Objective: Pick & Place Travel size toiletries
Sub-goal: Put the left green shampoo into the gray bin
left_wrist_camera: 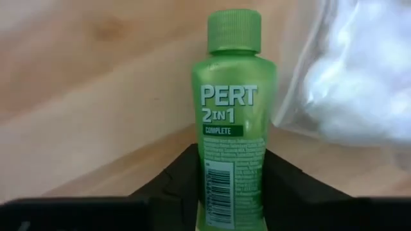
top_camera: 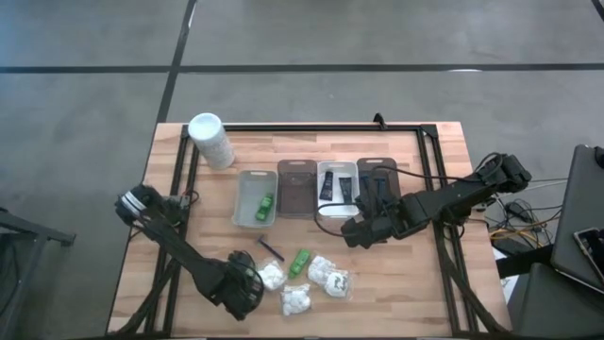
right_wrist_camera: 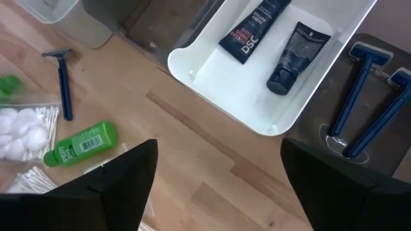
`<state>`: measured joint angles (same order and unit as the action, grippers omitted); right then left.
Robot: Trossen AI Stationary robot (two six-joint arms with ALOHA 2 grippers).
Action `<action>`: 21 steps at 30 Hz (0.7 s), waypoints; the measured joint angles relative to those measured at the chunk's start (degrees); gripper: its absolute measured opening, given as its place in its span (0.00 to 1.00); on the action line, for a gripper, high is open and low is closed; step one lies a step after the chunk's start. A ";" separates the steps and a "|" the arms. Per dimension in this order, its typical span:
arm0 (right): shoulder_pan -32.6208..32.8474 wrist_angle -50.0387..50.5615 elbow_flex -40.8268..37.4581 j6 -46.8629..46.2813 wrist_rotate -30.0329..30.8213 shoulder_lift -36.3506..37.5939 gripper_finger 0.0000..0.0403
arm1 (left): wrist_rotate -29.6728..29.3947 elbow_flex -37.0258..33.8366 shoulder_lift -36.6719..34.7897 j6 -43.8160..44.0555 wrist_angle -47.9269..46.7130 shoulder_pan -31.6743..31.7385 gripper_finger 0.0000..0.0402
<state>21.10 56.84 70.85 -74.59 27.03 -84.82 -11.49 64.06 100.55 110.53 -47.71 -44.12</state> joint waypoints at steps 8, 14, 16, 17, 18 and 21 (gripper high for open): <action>-0.12 -0.02 -0.02 -0.20 0.40 1.28 0.82 | -15.13 1.19 -14.88 1.45 -6.83 0.70 0.34; -1.35 -0.12 -0.02 -0.99 1.71 3.59 0.85 | -21.89 0.43 -23.17 -8.15 -11.22 11.31 0.34; -1.91 -0.11 -0.02 -1.47 1.71 4.05 0.86 | -21.59 0.18 -25.00 -15.53 -11.05 16.58 0.34; -2.16 -0.27 -0.02 -1.61 1.70 4.11 0.86 | -20.92 0.00 -25.57 -19.48 -10.75 19.32 0.34; -2.32 -0.32 -0.02 -1.95 1.71 4.11 0.87 | -20.04 -0.44 -26.02 -22.81 -10.55 22.21 0.34; -2.43 -0.31 -0.02 -3.48 1.65 4.11 0.87 | -15.77 -2.45 -26.77 -30.87 -9.11 30.47 0.34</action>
<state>18.68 56.53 70.83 -78.06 28.69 -80.71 -27.26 61.62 73.78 79.67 -56.81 -13.65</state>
